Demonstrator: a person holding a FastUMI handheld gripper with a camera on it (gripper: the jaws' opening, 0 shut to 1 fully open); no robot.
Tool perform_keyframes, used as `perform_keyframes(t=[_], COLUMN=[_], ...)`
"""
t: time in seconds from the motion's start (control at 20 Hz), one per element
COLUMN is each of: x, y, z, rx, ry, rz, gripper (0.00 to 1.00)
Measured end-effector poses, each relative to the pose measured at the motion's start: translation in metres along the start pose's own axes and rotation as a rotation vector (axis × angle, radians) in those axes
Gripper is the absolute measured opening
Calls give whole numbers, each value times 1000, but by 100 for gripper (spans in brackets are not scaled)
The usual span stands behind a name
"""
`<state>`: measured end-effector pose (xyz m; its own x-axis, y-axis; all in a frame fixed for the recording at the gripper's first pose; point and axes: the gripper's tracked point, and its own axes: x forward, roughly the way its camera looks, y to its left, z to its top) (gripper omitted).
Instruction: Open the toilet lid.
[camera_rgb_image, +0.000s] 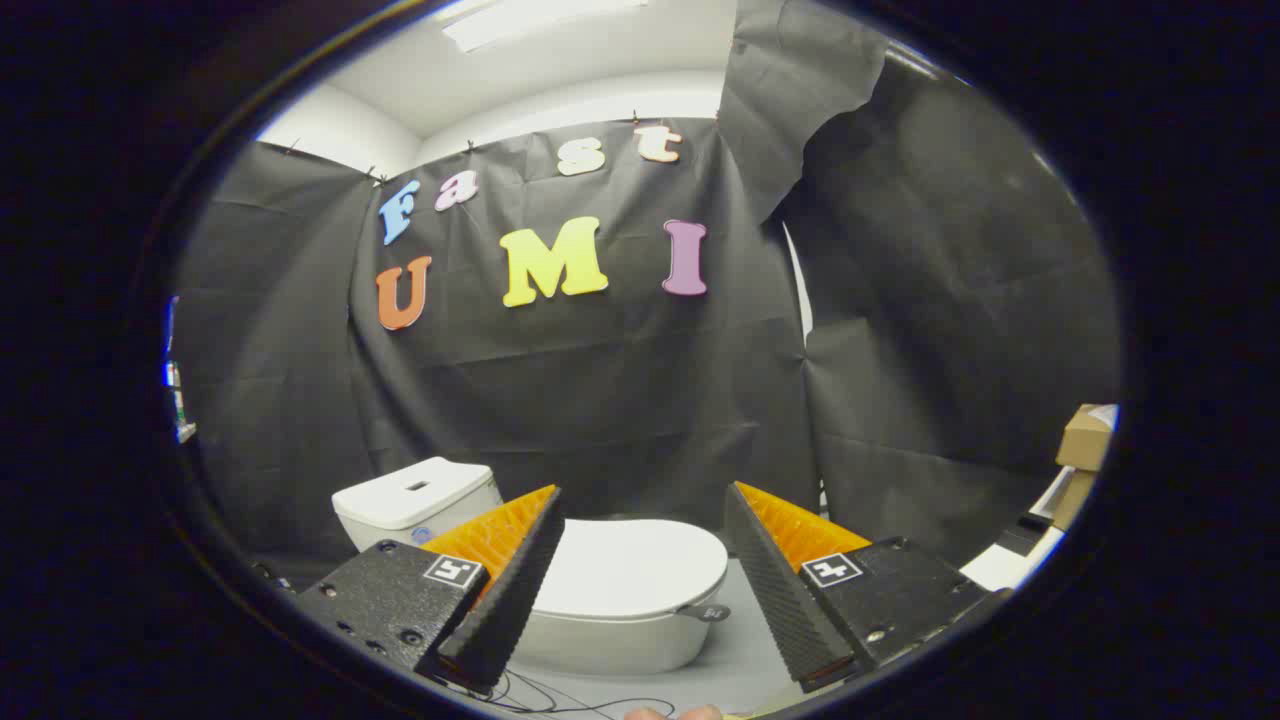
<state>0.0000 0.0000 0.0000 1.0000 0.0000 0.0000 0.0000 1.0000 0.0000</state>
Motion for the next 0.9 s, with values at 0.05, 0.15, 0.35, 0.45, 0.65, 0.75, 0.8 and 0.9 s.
perform_keyframes(t=[0.05, 0.15, 0.35, 0.45, 0.65, 0.75, 0.8, 0.9], x=[0, 0, 3, 4, 5, 5, 5, 6], y=[-3, -8, -11, -12, -15, -15, -15, -17], z=[3, 2, -8, -9, -12, -15, -16, -16], rx=[-6, -9, 10, -1, 3, 13, 14, 9], ry=[-8, -14, 17, 20, 30, 45, 45, 41], rz=[-6, -23, -39, -41, -47, -51, -53, -57], gripper=[100, 100, 100, 100, 100, 100, 100, 100])
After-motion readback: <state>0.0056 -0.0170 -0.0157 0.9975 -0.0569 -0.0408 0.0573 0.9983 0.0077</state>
